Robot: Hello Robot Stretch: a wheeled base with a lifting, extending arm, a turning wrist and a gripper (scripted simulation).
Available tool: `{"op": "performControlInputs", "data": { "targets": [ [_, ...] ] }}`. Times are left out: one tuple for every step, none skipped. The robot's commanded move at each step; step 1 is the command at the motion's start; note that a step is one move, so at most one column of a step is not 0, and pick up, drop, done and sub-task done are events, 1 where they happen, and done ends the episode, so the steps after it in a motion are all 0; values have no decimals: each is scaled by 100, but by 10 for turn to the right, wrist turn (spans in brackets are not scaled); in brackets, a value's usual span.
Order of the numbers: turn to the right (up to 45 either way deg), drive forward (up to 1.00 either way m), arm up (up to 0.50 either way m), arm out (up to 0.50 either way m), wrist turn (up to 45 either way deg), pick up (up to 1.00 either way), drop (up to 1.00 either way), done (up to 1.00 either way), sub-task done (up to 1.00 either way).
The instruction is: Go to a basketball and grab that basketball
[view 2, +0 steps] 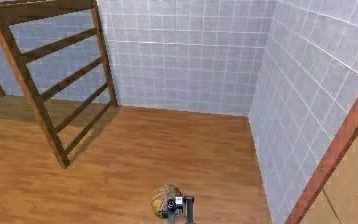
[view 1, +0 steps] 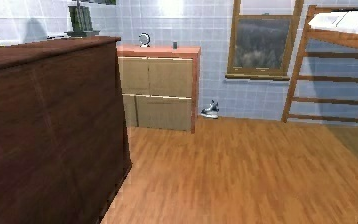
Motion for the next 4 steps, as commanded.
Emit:
{"op": "performControlInputs", "data": {
  "targets": [
    [0,0,0,0,450,0,0,0,0],
    [0,0,0,0,450,0,0,0,0],
    [0,0,0,0,450,0,0,0,0],
    [0,0,0,0,270,0,0,0,0]
  ]
}}
